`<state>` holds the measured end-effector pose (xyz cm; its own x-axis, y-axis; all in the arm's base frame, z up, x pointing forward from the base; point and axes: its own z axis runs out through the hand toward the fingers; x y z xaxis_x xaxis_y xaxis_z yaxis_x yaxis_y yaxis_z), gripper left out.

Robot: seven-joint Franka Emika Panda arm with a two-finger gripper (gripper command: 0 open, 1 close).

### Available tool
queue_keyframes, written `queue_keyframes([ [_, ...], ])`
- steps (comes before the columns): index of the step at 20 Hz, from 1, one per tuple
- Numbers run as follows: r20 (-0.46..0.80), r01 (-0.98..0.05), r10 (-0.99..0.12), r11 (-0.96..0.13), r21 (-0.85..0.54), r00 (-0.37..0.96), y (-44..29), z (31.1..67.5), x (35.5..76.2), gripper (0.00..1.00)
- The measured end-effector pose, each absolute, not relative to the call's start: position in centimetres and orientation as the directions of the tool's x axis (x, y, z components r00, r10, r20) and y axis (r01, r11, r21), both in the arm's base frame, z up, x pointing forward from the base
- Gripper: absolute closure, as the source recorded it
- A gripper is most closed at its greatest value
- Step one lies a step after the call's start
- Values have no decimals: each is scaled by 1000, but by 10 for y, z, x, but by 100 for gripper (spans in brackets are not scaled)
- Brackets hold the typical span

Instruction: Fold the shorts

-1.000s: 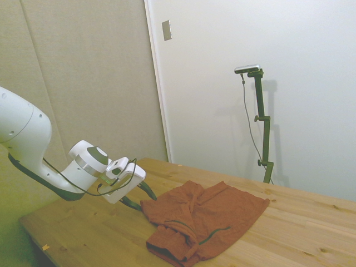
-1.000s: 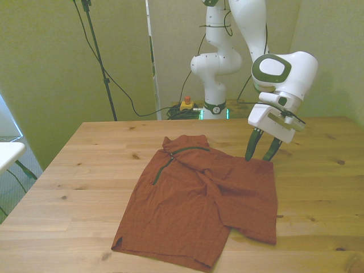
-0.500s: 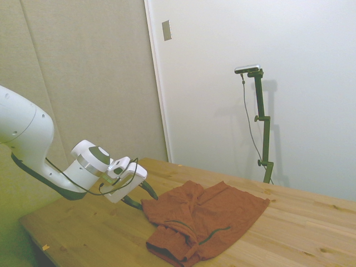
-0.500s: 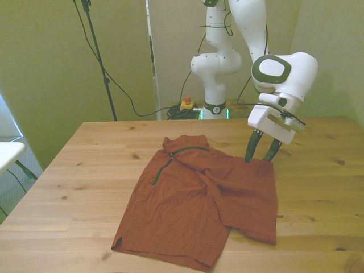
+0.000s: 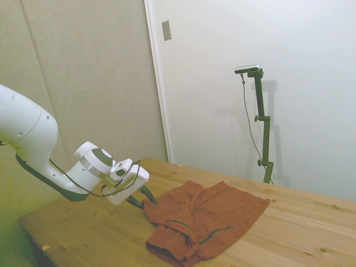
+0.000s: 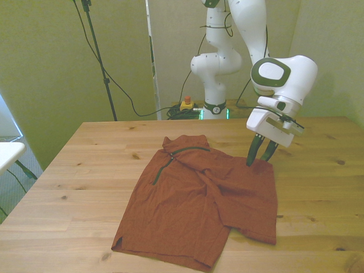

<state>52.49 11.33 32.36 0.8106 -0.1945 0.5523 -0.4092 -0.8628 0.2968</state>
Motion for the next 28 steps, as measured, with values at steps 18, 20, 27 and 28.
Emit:
queue_keyframes([
  [18, 546, -418, -211, -862, 287, 811, 110, 317, 535, 100],
  [20, 554, -433, -229, -859, 272, 800, 104, 321, 537, 100],
  [27, 596, -500, -296, -840, 209, 746, 67, 350, 547, 100],
  [28, 602, -512, -307, -835, 201, 737, 59, 353, 550, 100],
])
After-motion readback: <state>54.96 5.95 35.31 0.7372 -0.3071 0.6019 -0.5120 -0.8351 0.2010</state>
